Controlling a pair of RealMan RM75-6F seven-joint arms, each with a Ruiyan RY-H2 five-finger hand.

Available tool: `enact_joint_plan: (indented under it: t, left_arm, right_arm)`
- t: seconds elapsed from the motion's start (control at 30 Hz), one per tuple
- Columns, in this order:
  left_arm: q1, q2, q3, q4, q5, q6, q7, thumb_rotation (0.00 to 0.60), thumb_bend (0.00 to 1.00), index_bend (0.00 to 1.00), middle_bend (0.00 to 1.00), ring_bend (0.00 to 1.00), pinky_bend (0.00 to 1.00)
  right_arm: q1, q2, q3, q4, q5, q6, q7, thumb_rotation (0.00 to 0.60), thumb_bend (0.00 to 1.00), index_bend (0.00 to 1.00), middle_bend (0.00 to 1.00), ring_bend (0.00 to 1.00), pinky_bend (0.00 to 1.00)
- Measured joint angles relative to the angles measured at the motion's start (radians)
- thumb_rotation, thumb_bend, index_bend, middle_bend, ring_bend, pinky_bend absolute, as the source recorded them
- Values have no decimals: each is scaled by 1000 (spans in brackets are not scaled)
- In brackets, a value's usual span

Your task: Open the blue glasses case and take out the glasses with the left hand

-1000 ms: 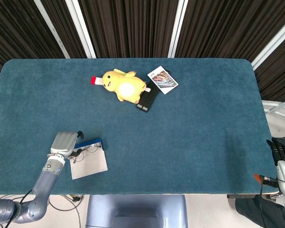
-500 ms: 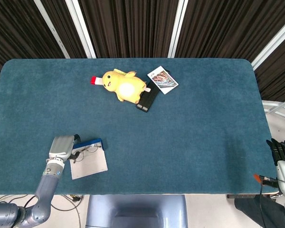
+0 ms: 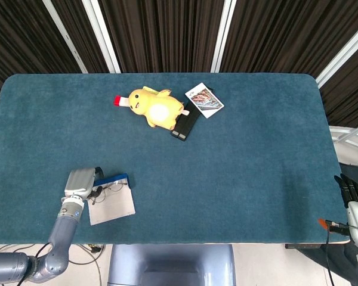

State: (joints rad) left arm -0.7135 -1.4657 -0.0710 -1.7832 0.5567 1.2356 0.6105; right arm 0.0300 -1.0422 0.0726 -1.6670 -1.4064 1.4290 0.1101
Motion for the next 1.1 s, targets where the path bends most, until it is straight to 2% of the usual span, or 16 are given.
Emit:
enact_joint_plan:
  t: [0.3,0.6,1.1]
  left_arm:
    - [3,-9,-16,6,-12,-12,13,600,362,452,999,914,990]
    - [10,-13,-23,10,-5,-17,12,600,476,504,1000,923,996]
    - [12,-10,-49,57,22,-20,10,600,483,525,1000,923,997]
  right_arm:
    - [0,0,0,0,0,0,1,600,163,0,0,0,202]
    - [0,0,0,0,0,1,0,600,163,0,0,0,202]
    - [0,1,1,-4,6,-3,-1,600,163,0,0,0,202]
